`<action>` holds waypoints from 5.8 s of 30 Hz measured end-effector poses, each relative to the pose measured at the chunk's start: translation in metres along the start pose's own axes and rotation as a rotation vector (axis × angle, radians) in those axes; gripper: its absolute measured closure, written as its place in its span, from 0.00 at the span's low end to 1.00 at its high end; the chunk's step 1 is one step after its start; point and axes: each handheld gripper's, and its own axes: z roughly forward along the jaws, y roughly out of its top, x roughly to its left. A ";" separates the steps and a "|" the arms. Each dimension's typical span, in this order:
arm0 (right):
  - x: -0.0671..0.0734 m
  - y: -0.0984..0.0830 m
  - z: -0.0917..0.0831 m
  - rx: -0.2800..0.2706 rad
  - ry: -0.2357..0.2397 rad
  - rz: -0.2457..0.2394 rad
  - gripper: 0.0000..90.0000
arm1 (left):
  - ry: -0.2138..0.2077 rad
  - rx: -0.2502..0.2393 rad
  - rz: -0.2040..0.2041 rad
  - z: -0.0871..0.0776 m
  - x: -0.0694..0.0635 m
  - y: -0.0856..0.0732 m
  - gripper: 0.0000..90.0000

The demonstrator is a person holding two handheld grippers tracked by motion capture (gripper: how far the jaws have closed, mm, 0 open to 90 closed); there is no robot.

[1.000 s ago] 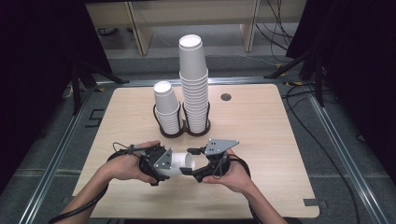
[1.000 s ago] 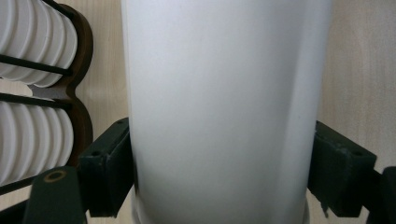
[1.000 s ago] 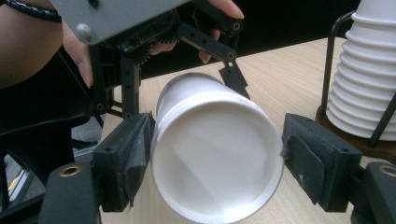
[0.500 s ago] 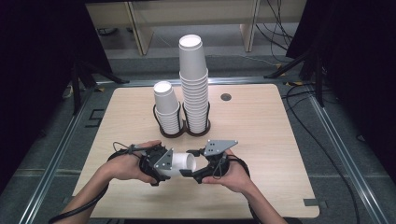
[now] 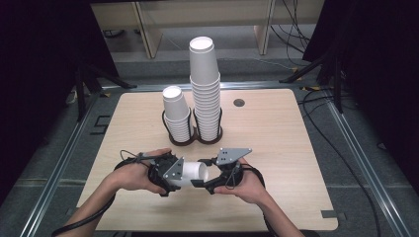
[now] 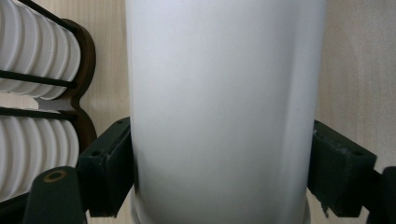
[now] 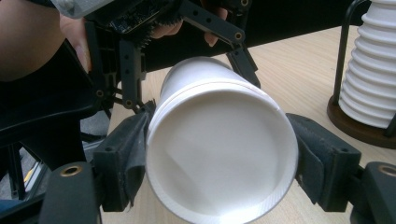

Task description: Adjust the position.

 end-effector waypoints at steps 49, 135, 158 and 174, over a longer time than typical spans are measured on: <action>0.000 -0.004 -0.007 -0.048 -0.006 -0.024 0.31 | 0.023 -0.203 -0.037 -0.006 -0.001 -0.012 0.02; -0.004 -0.006 -0.020 -0.240 0.049 -0.028 0.31 | 0.011 -0.668 -0.295 -0.001 0.001 -0.049 0.05; -0.008 -0.010 -0.013 -0.135 0.049 -0.020 0.27 | 0.018 -0.550 -0.207 -0.008 0.002 -0.046 0.12; -0.007 -0.010 -0.014 -0.111 0.042 -0.006 0.27 | 0.028 -0.546 -0.178 -0.012 0.001 -0.046 0.18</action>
